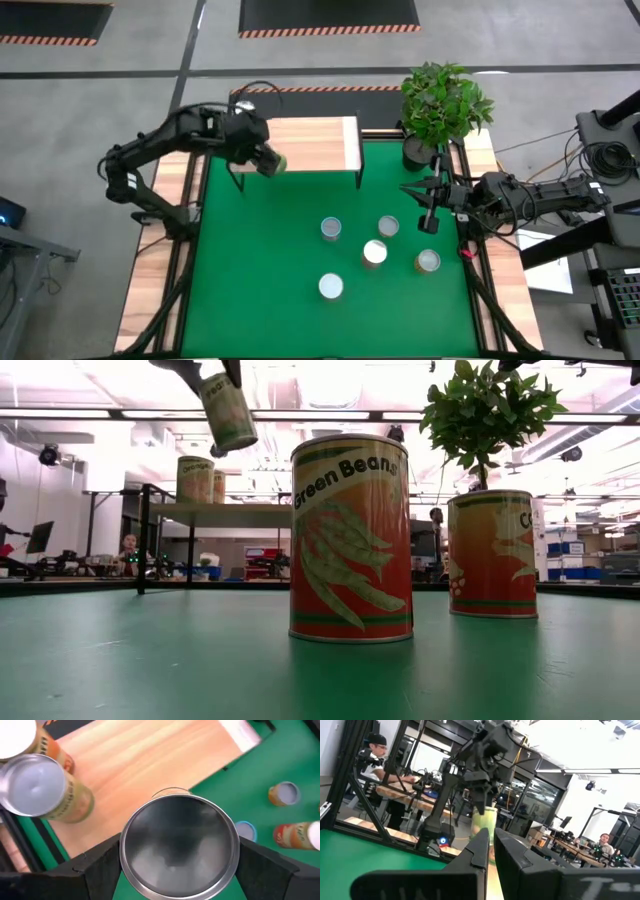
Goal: Pick and place cans onto a shelf
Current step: Put the pear can on the shelf
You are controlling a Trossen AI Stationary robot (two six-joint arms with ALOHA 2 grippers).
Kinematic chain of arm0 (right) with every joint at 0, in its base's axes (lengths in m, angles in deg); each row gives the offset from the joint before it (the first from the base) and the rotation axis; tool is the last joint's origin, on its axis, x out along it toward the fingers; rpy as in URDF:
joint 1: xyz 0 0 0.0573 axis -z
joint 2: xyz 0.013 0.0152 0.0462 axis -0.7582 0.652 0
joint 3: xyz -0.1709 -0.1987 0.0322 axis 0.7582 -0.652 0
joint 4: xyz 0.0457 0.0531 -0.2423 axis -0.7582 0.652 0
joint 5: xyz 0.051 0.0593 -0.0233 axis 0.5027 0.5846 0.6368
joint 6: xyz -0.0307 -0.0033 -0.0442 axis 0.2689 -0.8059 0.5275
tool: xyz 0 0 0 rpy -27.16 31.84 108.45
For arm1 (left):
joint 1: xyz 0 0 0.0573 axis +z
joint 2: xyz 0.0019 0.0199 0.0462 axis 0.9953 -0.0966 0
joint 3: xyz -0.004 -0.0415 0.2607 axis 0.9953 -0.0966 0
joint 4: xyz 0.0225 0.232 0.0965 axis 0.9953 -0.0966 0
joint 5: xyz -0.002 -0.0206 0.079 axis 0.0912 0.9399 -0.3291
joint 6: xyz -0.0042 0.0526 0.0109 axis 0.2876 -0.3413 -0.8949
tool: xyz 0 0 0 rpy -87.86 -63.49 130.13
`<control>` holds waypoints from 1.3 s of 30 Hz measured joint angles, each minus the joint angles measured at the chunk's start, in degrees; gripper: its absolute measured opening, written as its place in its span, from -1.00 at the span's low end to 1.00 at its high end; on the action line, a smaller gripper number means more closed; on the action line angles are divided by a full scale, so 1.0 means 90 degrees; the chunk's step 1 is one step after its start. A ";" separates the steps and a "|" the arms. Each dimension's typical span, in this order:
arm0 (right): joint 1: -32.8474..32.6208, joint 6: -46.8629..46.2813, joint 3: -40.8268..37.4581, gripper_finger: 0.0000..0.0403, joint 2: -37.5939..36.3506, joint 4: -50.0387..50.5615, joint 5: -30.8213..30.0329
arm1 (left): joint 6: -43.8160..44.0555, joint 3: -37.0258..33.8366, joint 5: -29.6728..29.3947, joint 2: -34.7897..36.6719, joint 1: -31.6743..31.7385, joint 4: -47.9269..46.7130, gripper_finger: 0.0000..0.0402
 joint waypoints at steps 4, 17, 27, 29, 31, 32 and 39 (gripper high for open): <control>0.0000 0.0007 0.0000 -0.91 0.0000 0.0002 0.0000 | -0.0292 -0.0167 0.0090 0.0000 0.0404 0.0002 0.54; 0.0000 0.0061 0.0000 -0.91 0.0000 0.0007 -0.0001 | -0.0647 -0.0872 0.0206 0.0000 0.0868 0.0080 0.54; 0.0000 0.0061 0.0000 -0.91 0.0000 0.0007 -0.0002 | -0.0765 -0.0925 0.0198 -0.0006 0.1003 0.0230 0.54; 0.0001 0.0061 0.0000 -0.91 0.0000 0.0007 -0.0002 | -0.0815 -0.0925 0.0184 -0.0045 0.1022 0.0226 0.54; 0.0000 0.0061 0.0000 -0.91 0.0000 0.0007 -0.0002 | -0.0876 -0.0922 0.0149 -0.0137 0.1041 0.0245 0.54; 0.0002 0.0061 0.0000 -0.91 0.0000 0.0006 -0.0002 | -0.0897 -0.0915 0.0143 -0.0189 0.1045 0.0246 0.54; 0.0002 0.0061 0.0000 -0.91 0.0000 0.0011 -0.0002 | -0.1110 -0.0908 0.0141 -0.0662 0.1046 0.0242 0.54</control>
